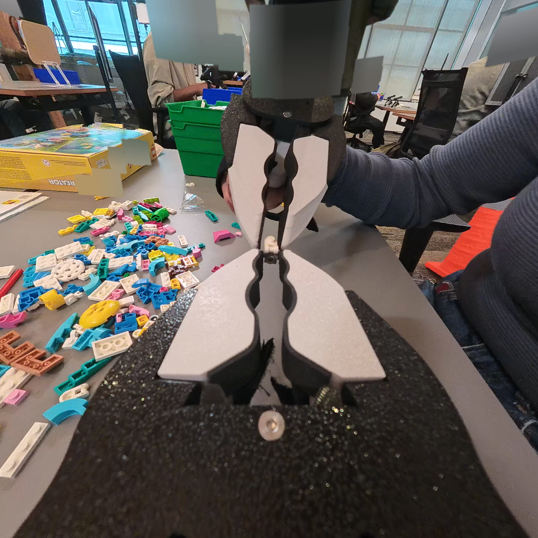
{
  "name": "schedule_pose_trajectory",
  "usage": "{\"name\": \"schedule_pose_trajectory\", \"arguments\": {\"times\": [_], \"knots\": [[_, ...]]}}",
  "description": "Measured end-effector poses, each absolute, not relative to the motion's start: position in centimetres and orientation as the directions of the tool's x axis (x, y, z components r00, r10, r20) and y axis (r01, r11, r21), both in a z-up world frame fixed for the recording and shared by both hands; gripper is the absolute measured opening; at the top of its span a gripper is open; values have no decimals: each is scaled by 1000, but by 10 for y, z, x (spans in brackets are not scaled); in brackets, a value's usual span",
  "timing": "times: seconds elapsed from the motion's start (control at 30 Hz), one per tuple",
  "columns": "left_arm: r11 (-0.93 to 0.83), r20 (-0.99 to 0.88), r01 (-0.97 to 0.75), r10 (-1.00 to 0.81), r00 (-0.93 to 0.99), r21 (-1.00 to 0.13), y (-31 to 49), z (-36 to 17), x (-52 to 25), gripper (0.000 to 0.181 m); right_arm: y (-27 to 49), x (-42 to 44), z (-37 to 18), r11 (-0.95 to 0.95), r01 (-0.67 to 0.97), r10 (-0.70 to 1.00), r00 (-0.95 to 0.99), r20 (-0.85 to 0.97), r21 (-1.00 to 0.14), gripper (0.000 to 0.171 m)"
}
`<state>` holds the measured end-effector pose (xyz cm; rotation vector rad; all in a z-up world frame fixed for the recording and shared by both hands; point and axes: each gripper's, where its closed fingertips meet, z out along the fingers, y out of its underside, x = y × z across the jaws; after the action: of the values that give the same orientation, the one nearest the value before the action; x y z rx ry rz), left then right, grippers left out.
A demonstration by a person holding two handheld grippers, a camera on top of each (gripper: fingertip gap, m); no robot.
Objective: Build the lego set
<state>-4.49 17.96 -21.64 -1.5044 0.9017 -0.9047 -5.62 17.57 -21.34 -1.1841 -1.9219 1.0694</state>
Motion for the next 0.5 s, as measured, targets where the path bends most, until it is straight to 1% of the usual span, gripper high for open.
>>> {"name": "schedule_pose_trajectory", "arguments": {"times": [0.13, 0.23, 0.33, 0.4, 0.47, 0.5], "knots": [[-103, 70, -59, -907, 416, -993, 180, -216, -45, 10, 176, -57, -213, 262, 394, 917, -388, 99, -881, 12], [-109, 80, -46, -905, 417, -993, 180, -215, -46, 10, 176, -55, -210, 265, 381, 914, -393, 104, -886, 21], [-126, 108, -15, -904, 415, -992, 181, -213, -49, 10, 175, -52, -204, 287, 332, 904, -403, 140, -898, 29], [-145, 139, 15, -903, 406, -989, 182, -210, -50, 10, 175, -50, -201, 340, 287, 895, -392, 214, -896, 38], [-175, 181, 51, -903, 389, -983, 182, -208, -50, 10, 179, -52, -198, 459, 230, 865, -336, 373, -858, 45], [-192, 204, 69, -903, 377, -979, 182, -207, -51, 10, 178, -53, -198, 537, 205, 829, -311, 466, -818, 47]]}}
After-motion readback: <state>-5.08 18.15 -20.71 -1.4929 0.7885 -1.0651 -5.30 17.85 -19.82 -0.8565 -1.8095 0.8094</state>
